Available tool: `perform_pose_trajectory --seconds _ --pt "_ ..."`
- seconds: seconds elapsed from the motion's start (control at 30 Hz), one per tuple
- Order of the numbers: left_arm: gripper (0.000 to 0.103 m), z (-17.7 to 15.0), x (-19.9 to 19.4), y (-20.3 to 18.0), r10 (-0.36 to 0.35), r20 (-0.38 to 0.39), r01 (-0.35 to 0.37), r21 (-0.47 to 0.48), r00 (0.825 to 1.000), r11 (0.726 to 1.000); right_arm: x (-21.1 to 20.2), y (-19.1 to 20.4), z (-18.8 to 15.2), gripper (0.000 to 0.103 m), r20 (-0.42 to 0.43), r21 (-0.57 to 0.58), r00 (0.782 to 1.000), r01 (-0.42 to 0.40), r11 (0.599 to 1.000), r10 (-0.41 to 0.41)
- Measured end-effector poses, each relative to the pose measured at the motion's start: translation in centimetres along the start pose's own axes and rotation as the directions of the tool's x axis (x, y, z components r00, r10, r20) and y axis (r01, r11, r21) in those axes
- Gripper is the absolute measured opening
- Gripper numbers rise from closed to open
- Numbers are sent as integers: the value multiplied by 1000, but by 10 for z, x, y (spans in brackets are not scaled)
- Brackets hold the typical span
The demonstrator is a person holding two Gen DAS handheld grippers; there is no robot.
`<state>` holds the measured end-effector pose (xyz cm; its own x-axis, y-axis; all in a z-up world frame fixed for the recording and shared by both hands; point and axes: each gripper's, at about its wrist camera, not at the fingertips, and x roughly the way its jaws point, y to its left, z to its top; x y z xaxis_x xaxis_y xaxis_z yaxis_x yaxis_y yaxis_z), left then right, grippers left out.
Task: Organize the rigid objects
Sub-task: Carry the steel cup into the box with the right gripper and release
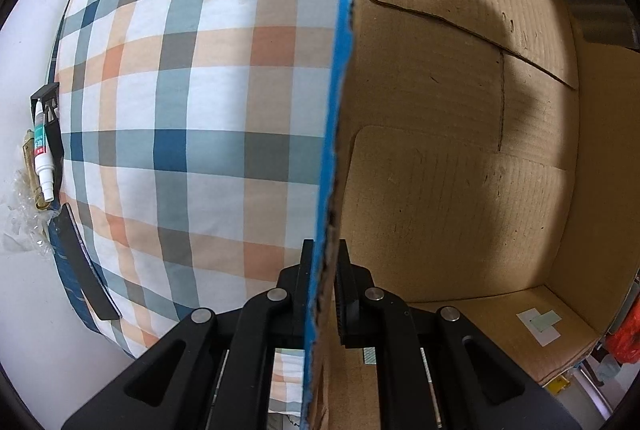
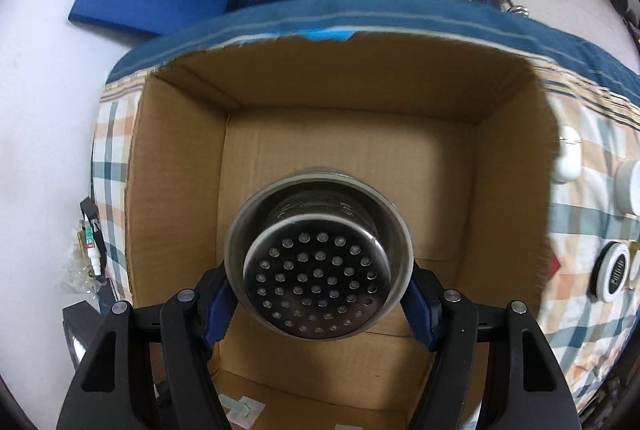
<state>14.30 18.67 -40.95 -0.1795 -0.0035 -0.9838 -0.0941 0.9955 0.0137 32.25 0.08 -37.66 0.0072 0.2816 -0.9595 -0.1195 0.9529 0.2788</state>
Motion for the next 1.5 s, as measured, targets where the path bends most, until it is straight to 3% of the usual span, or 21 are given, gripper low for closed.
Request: perform_pose_trajectory --seconds 0.8,0.97,1.13,1.3,1.5 --pt "6 -3 1 4 -2 5 2 5 1000 1000 84 34 20 77 -120 -29 991 60 998 -63" --pt "6 -3 0 4 -1 6 1 9 1000 1000 73 38 21 96 -94 -42 993 62 997 -66" --pt "6 -4 -2 2 -3 8 3 8 1000 1000 51 40 16 103 -65 -57 994 82 995 -85" --pt "6 -5 -3 0 3 13 -3 13 1000 1000 25 38 4 103 -9 -52 994 106 993 -107" --pt "6 -6 -3 -3 7 14 -7 15 1000 1000 -6 25 -36 103 39 -19 990 135 991 -134"
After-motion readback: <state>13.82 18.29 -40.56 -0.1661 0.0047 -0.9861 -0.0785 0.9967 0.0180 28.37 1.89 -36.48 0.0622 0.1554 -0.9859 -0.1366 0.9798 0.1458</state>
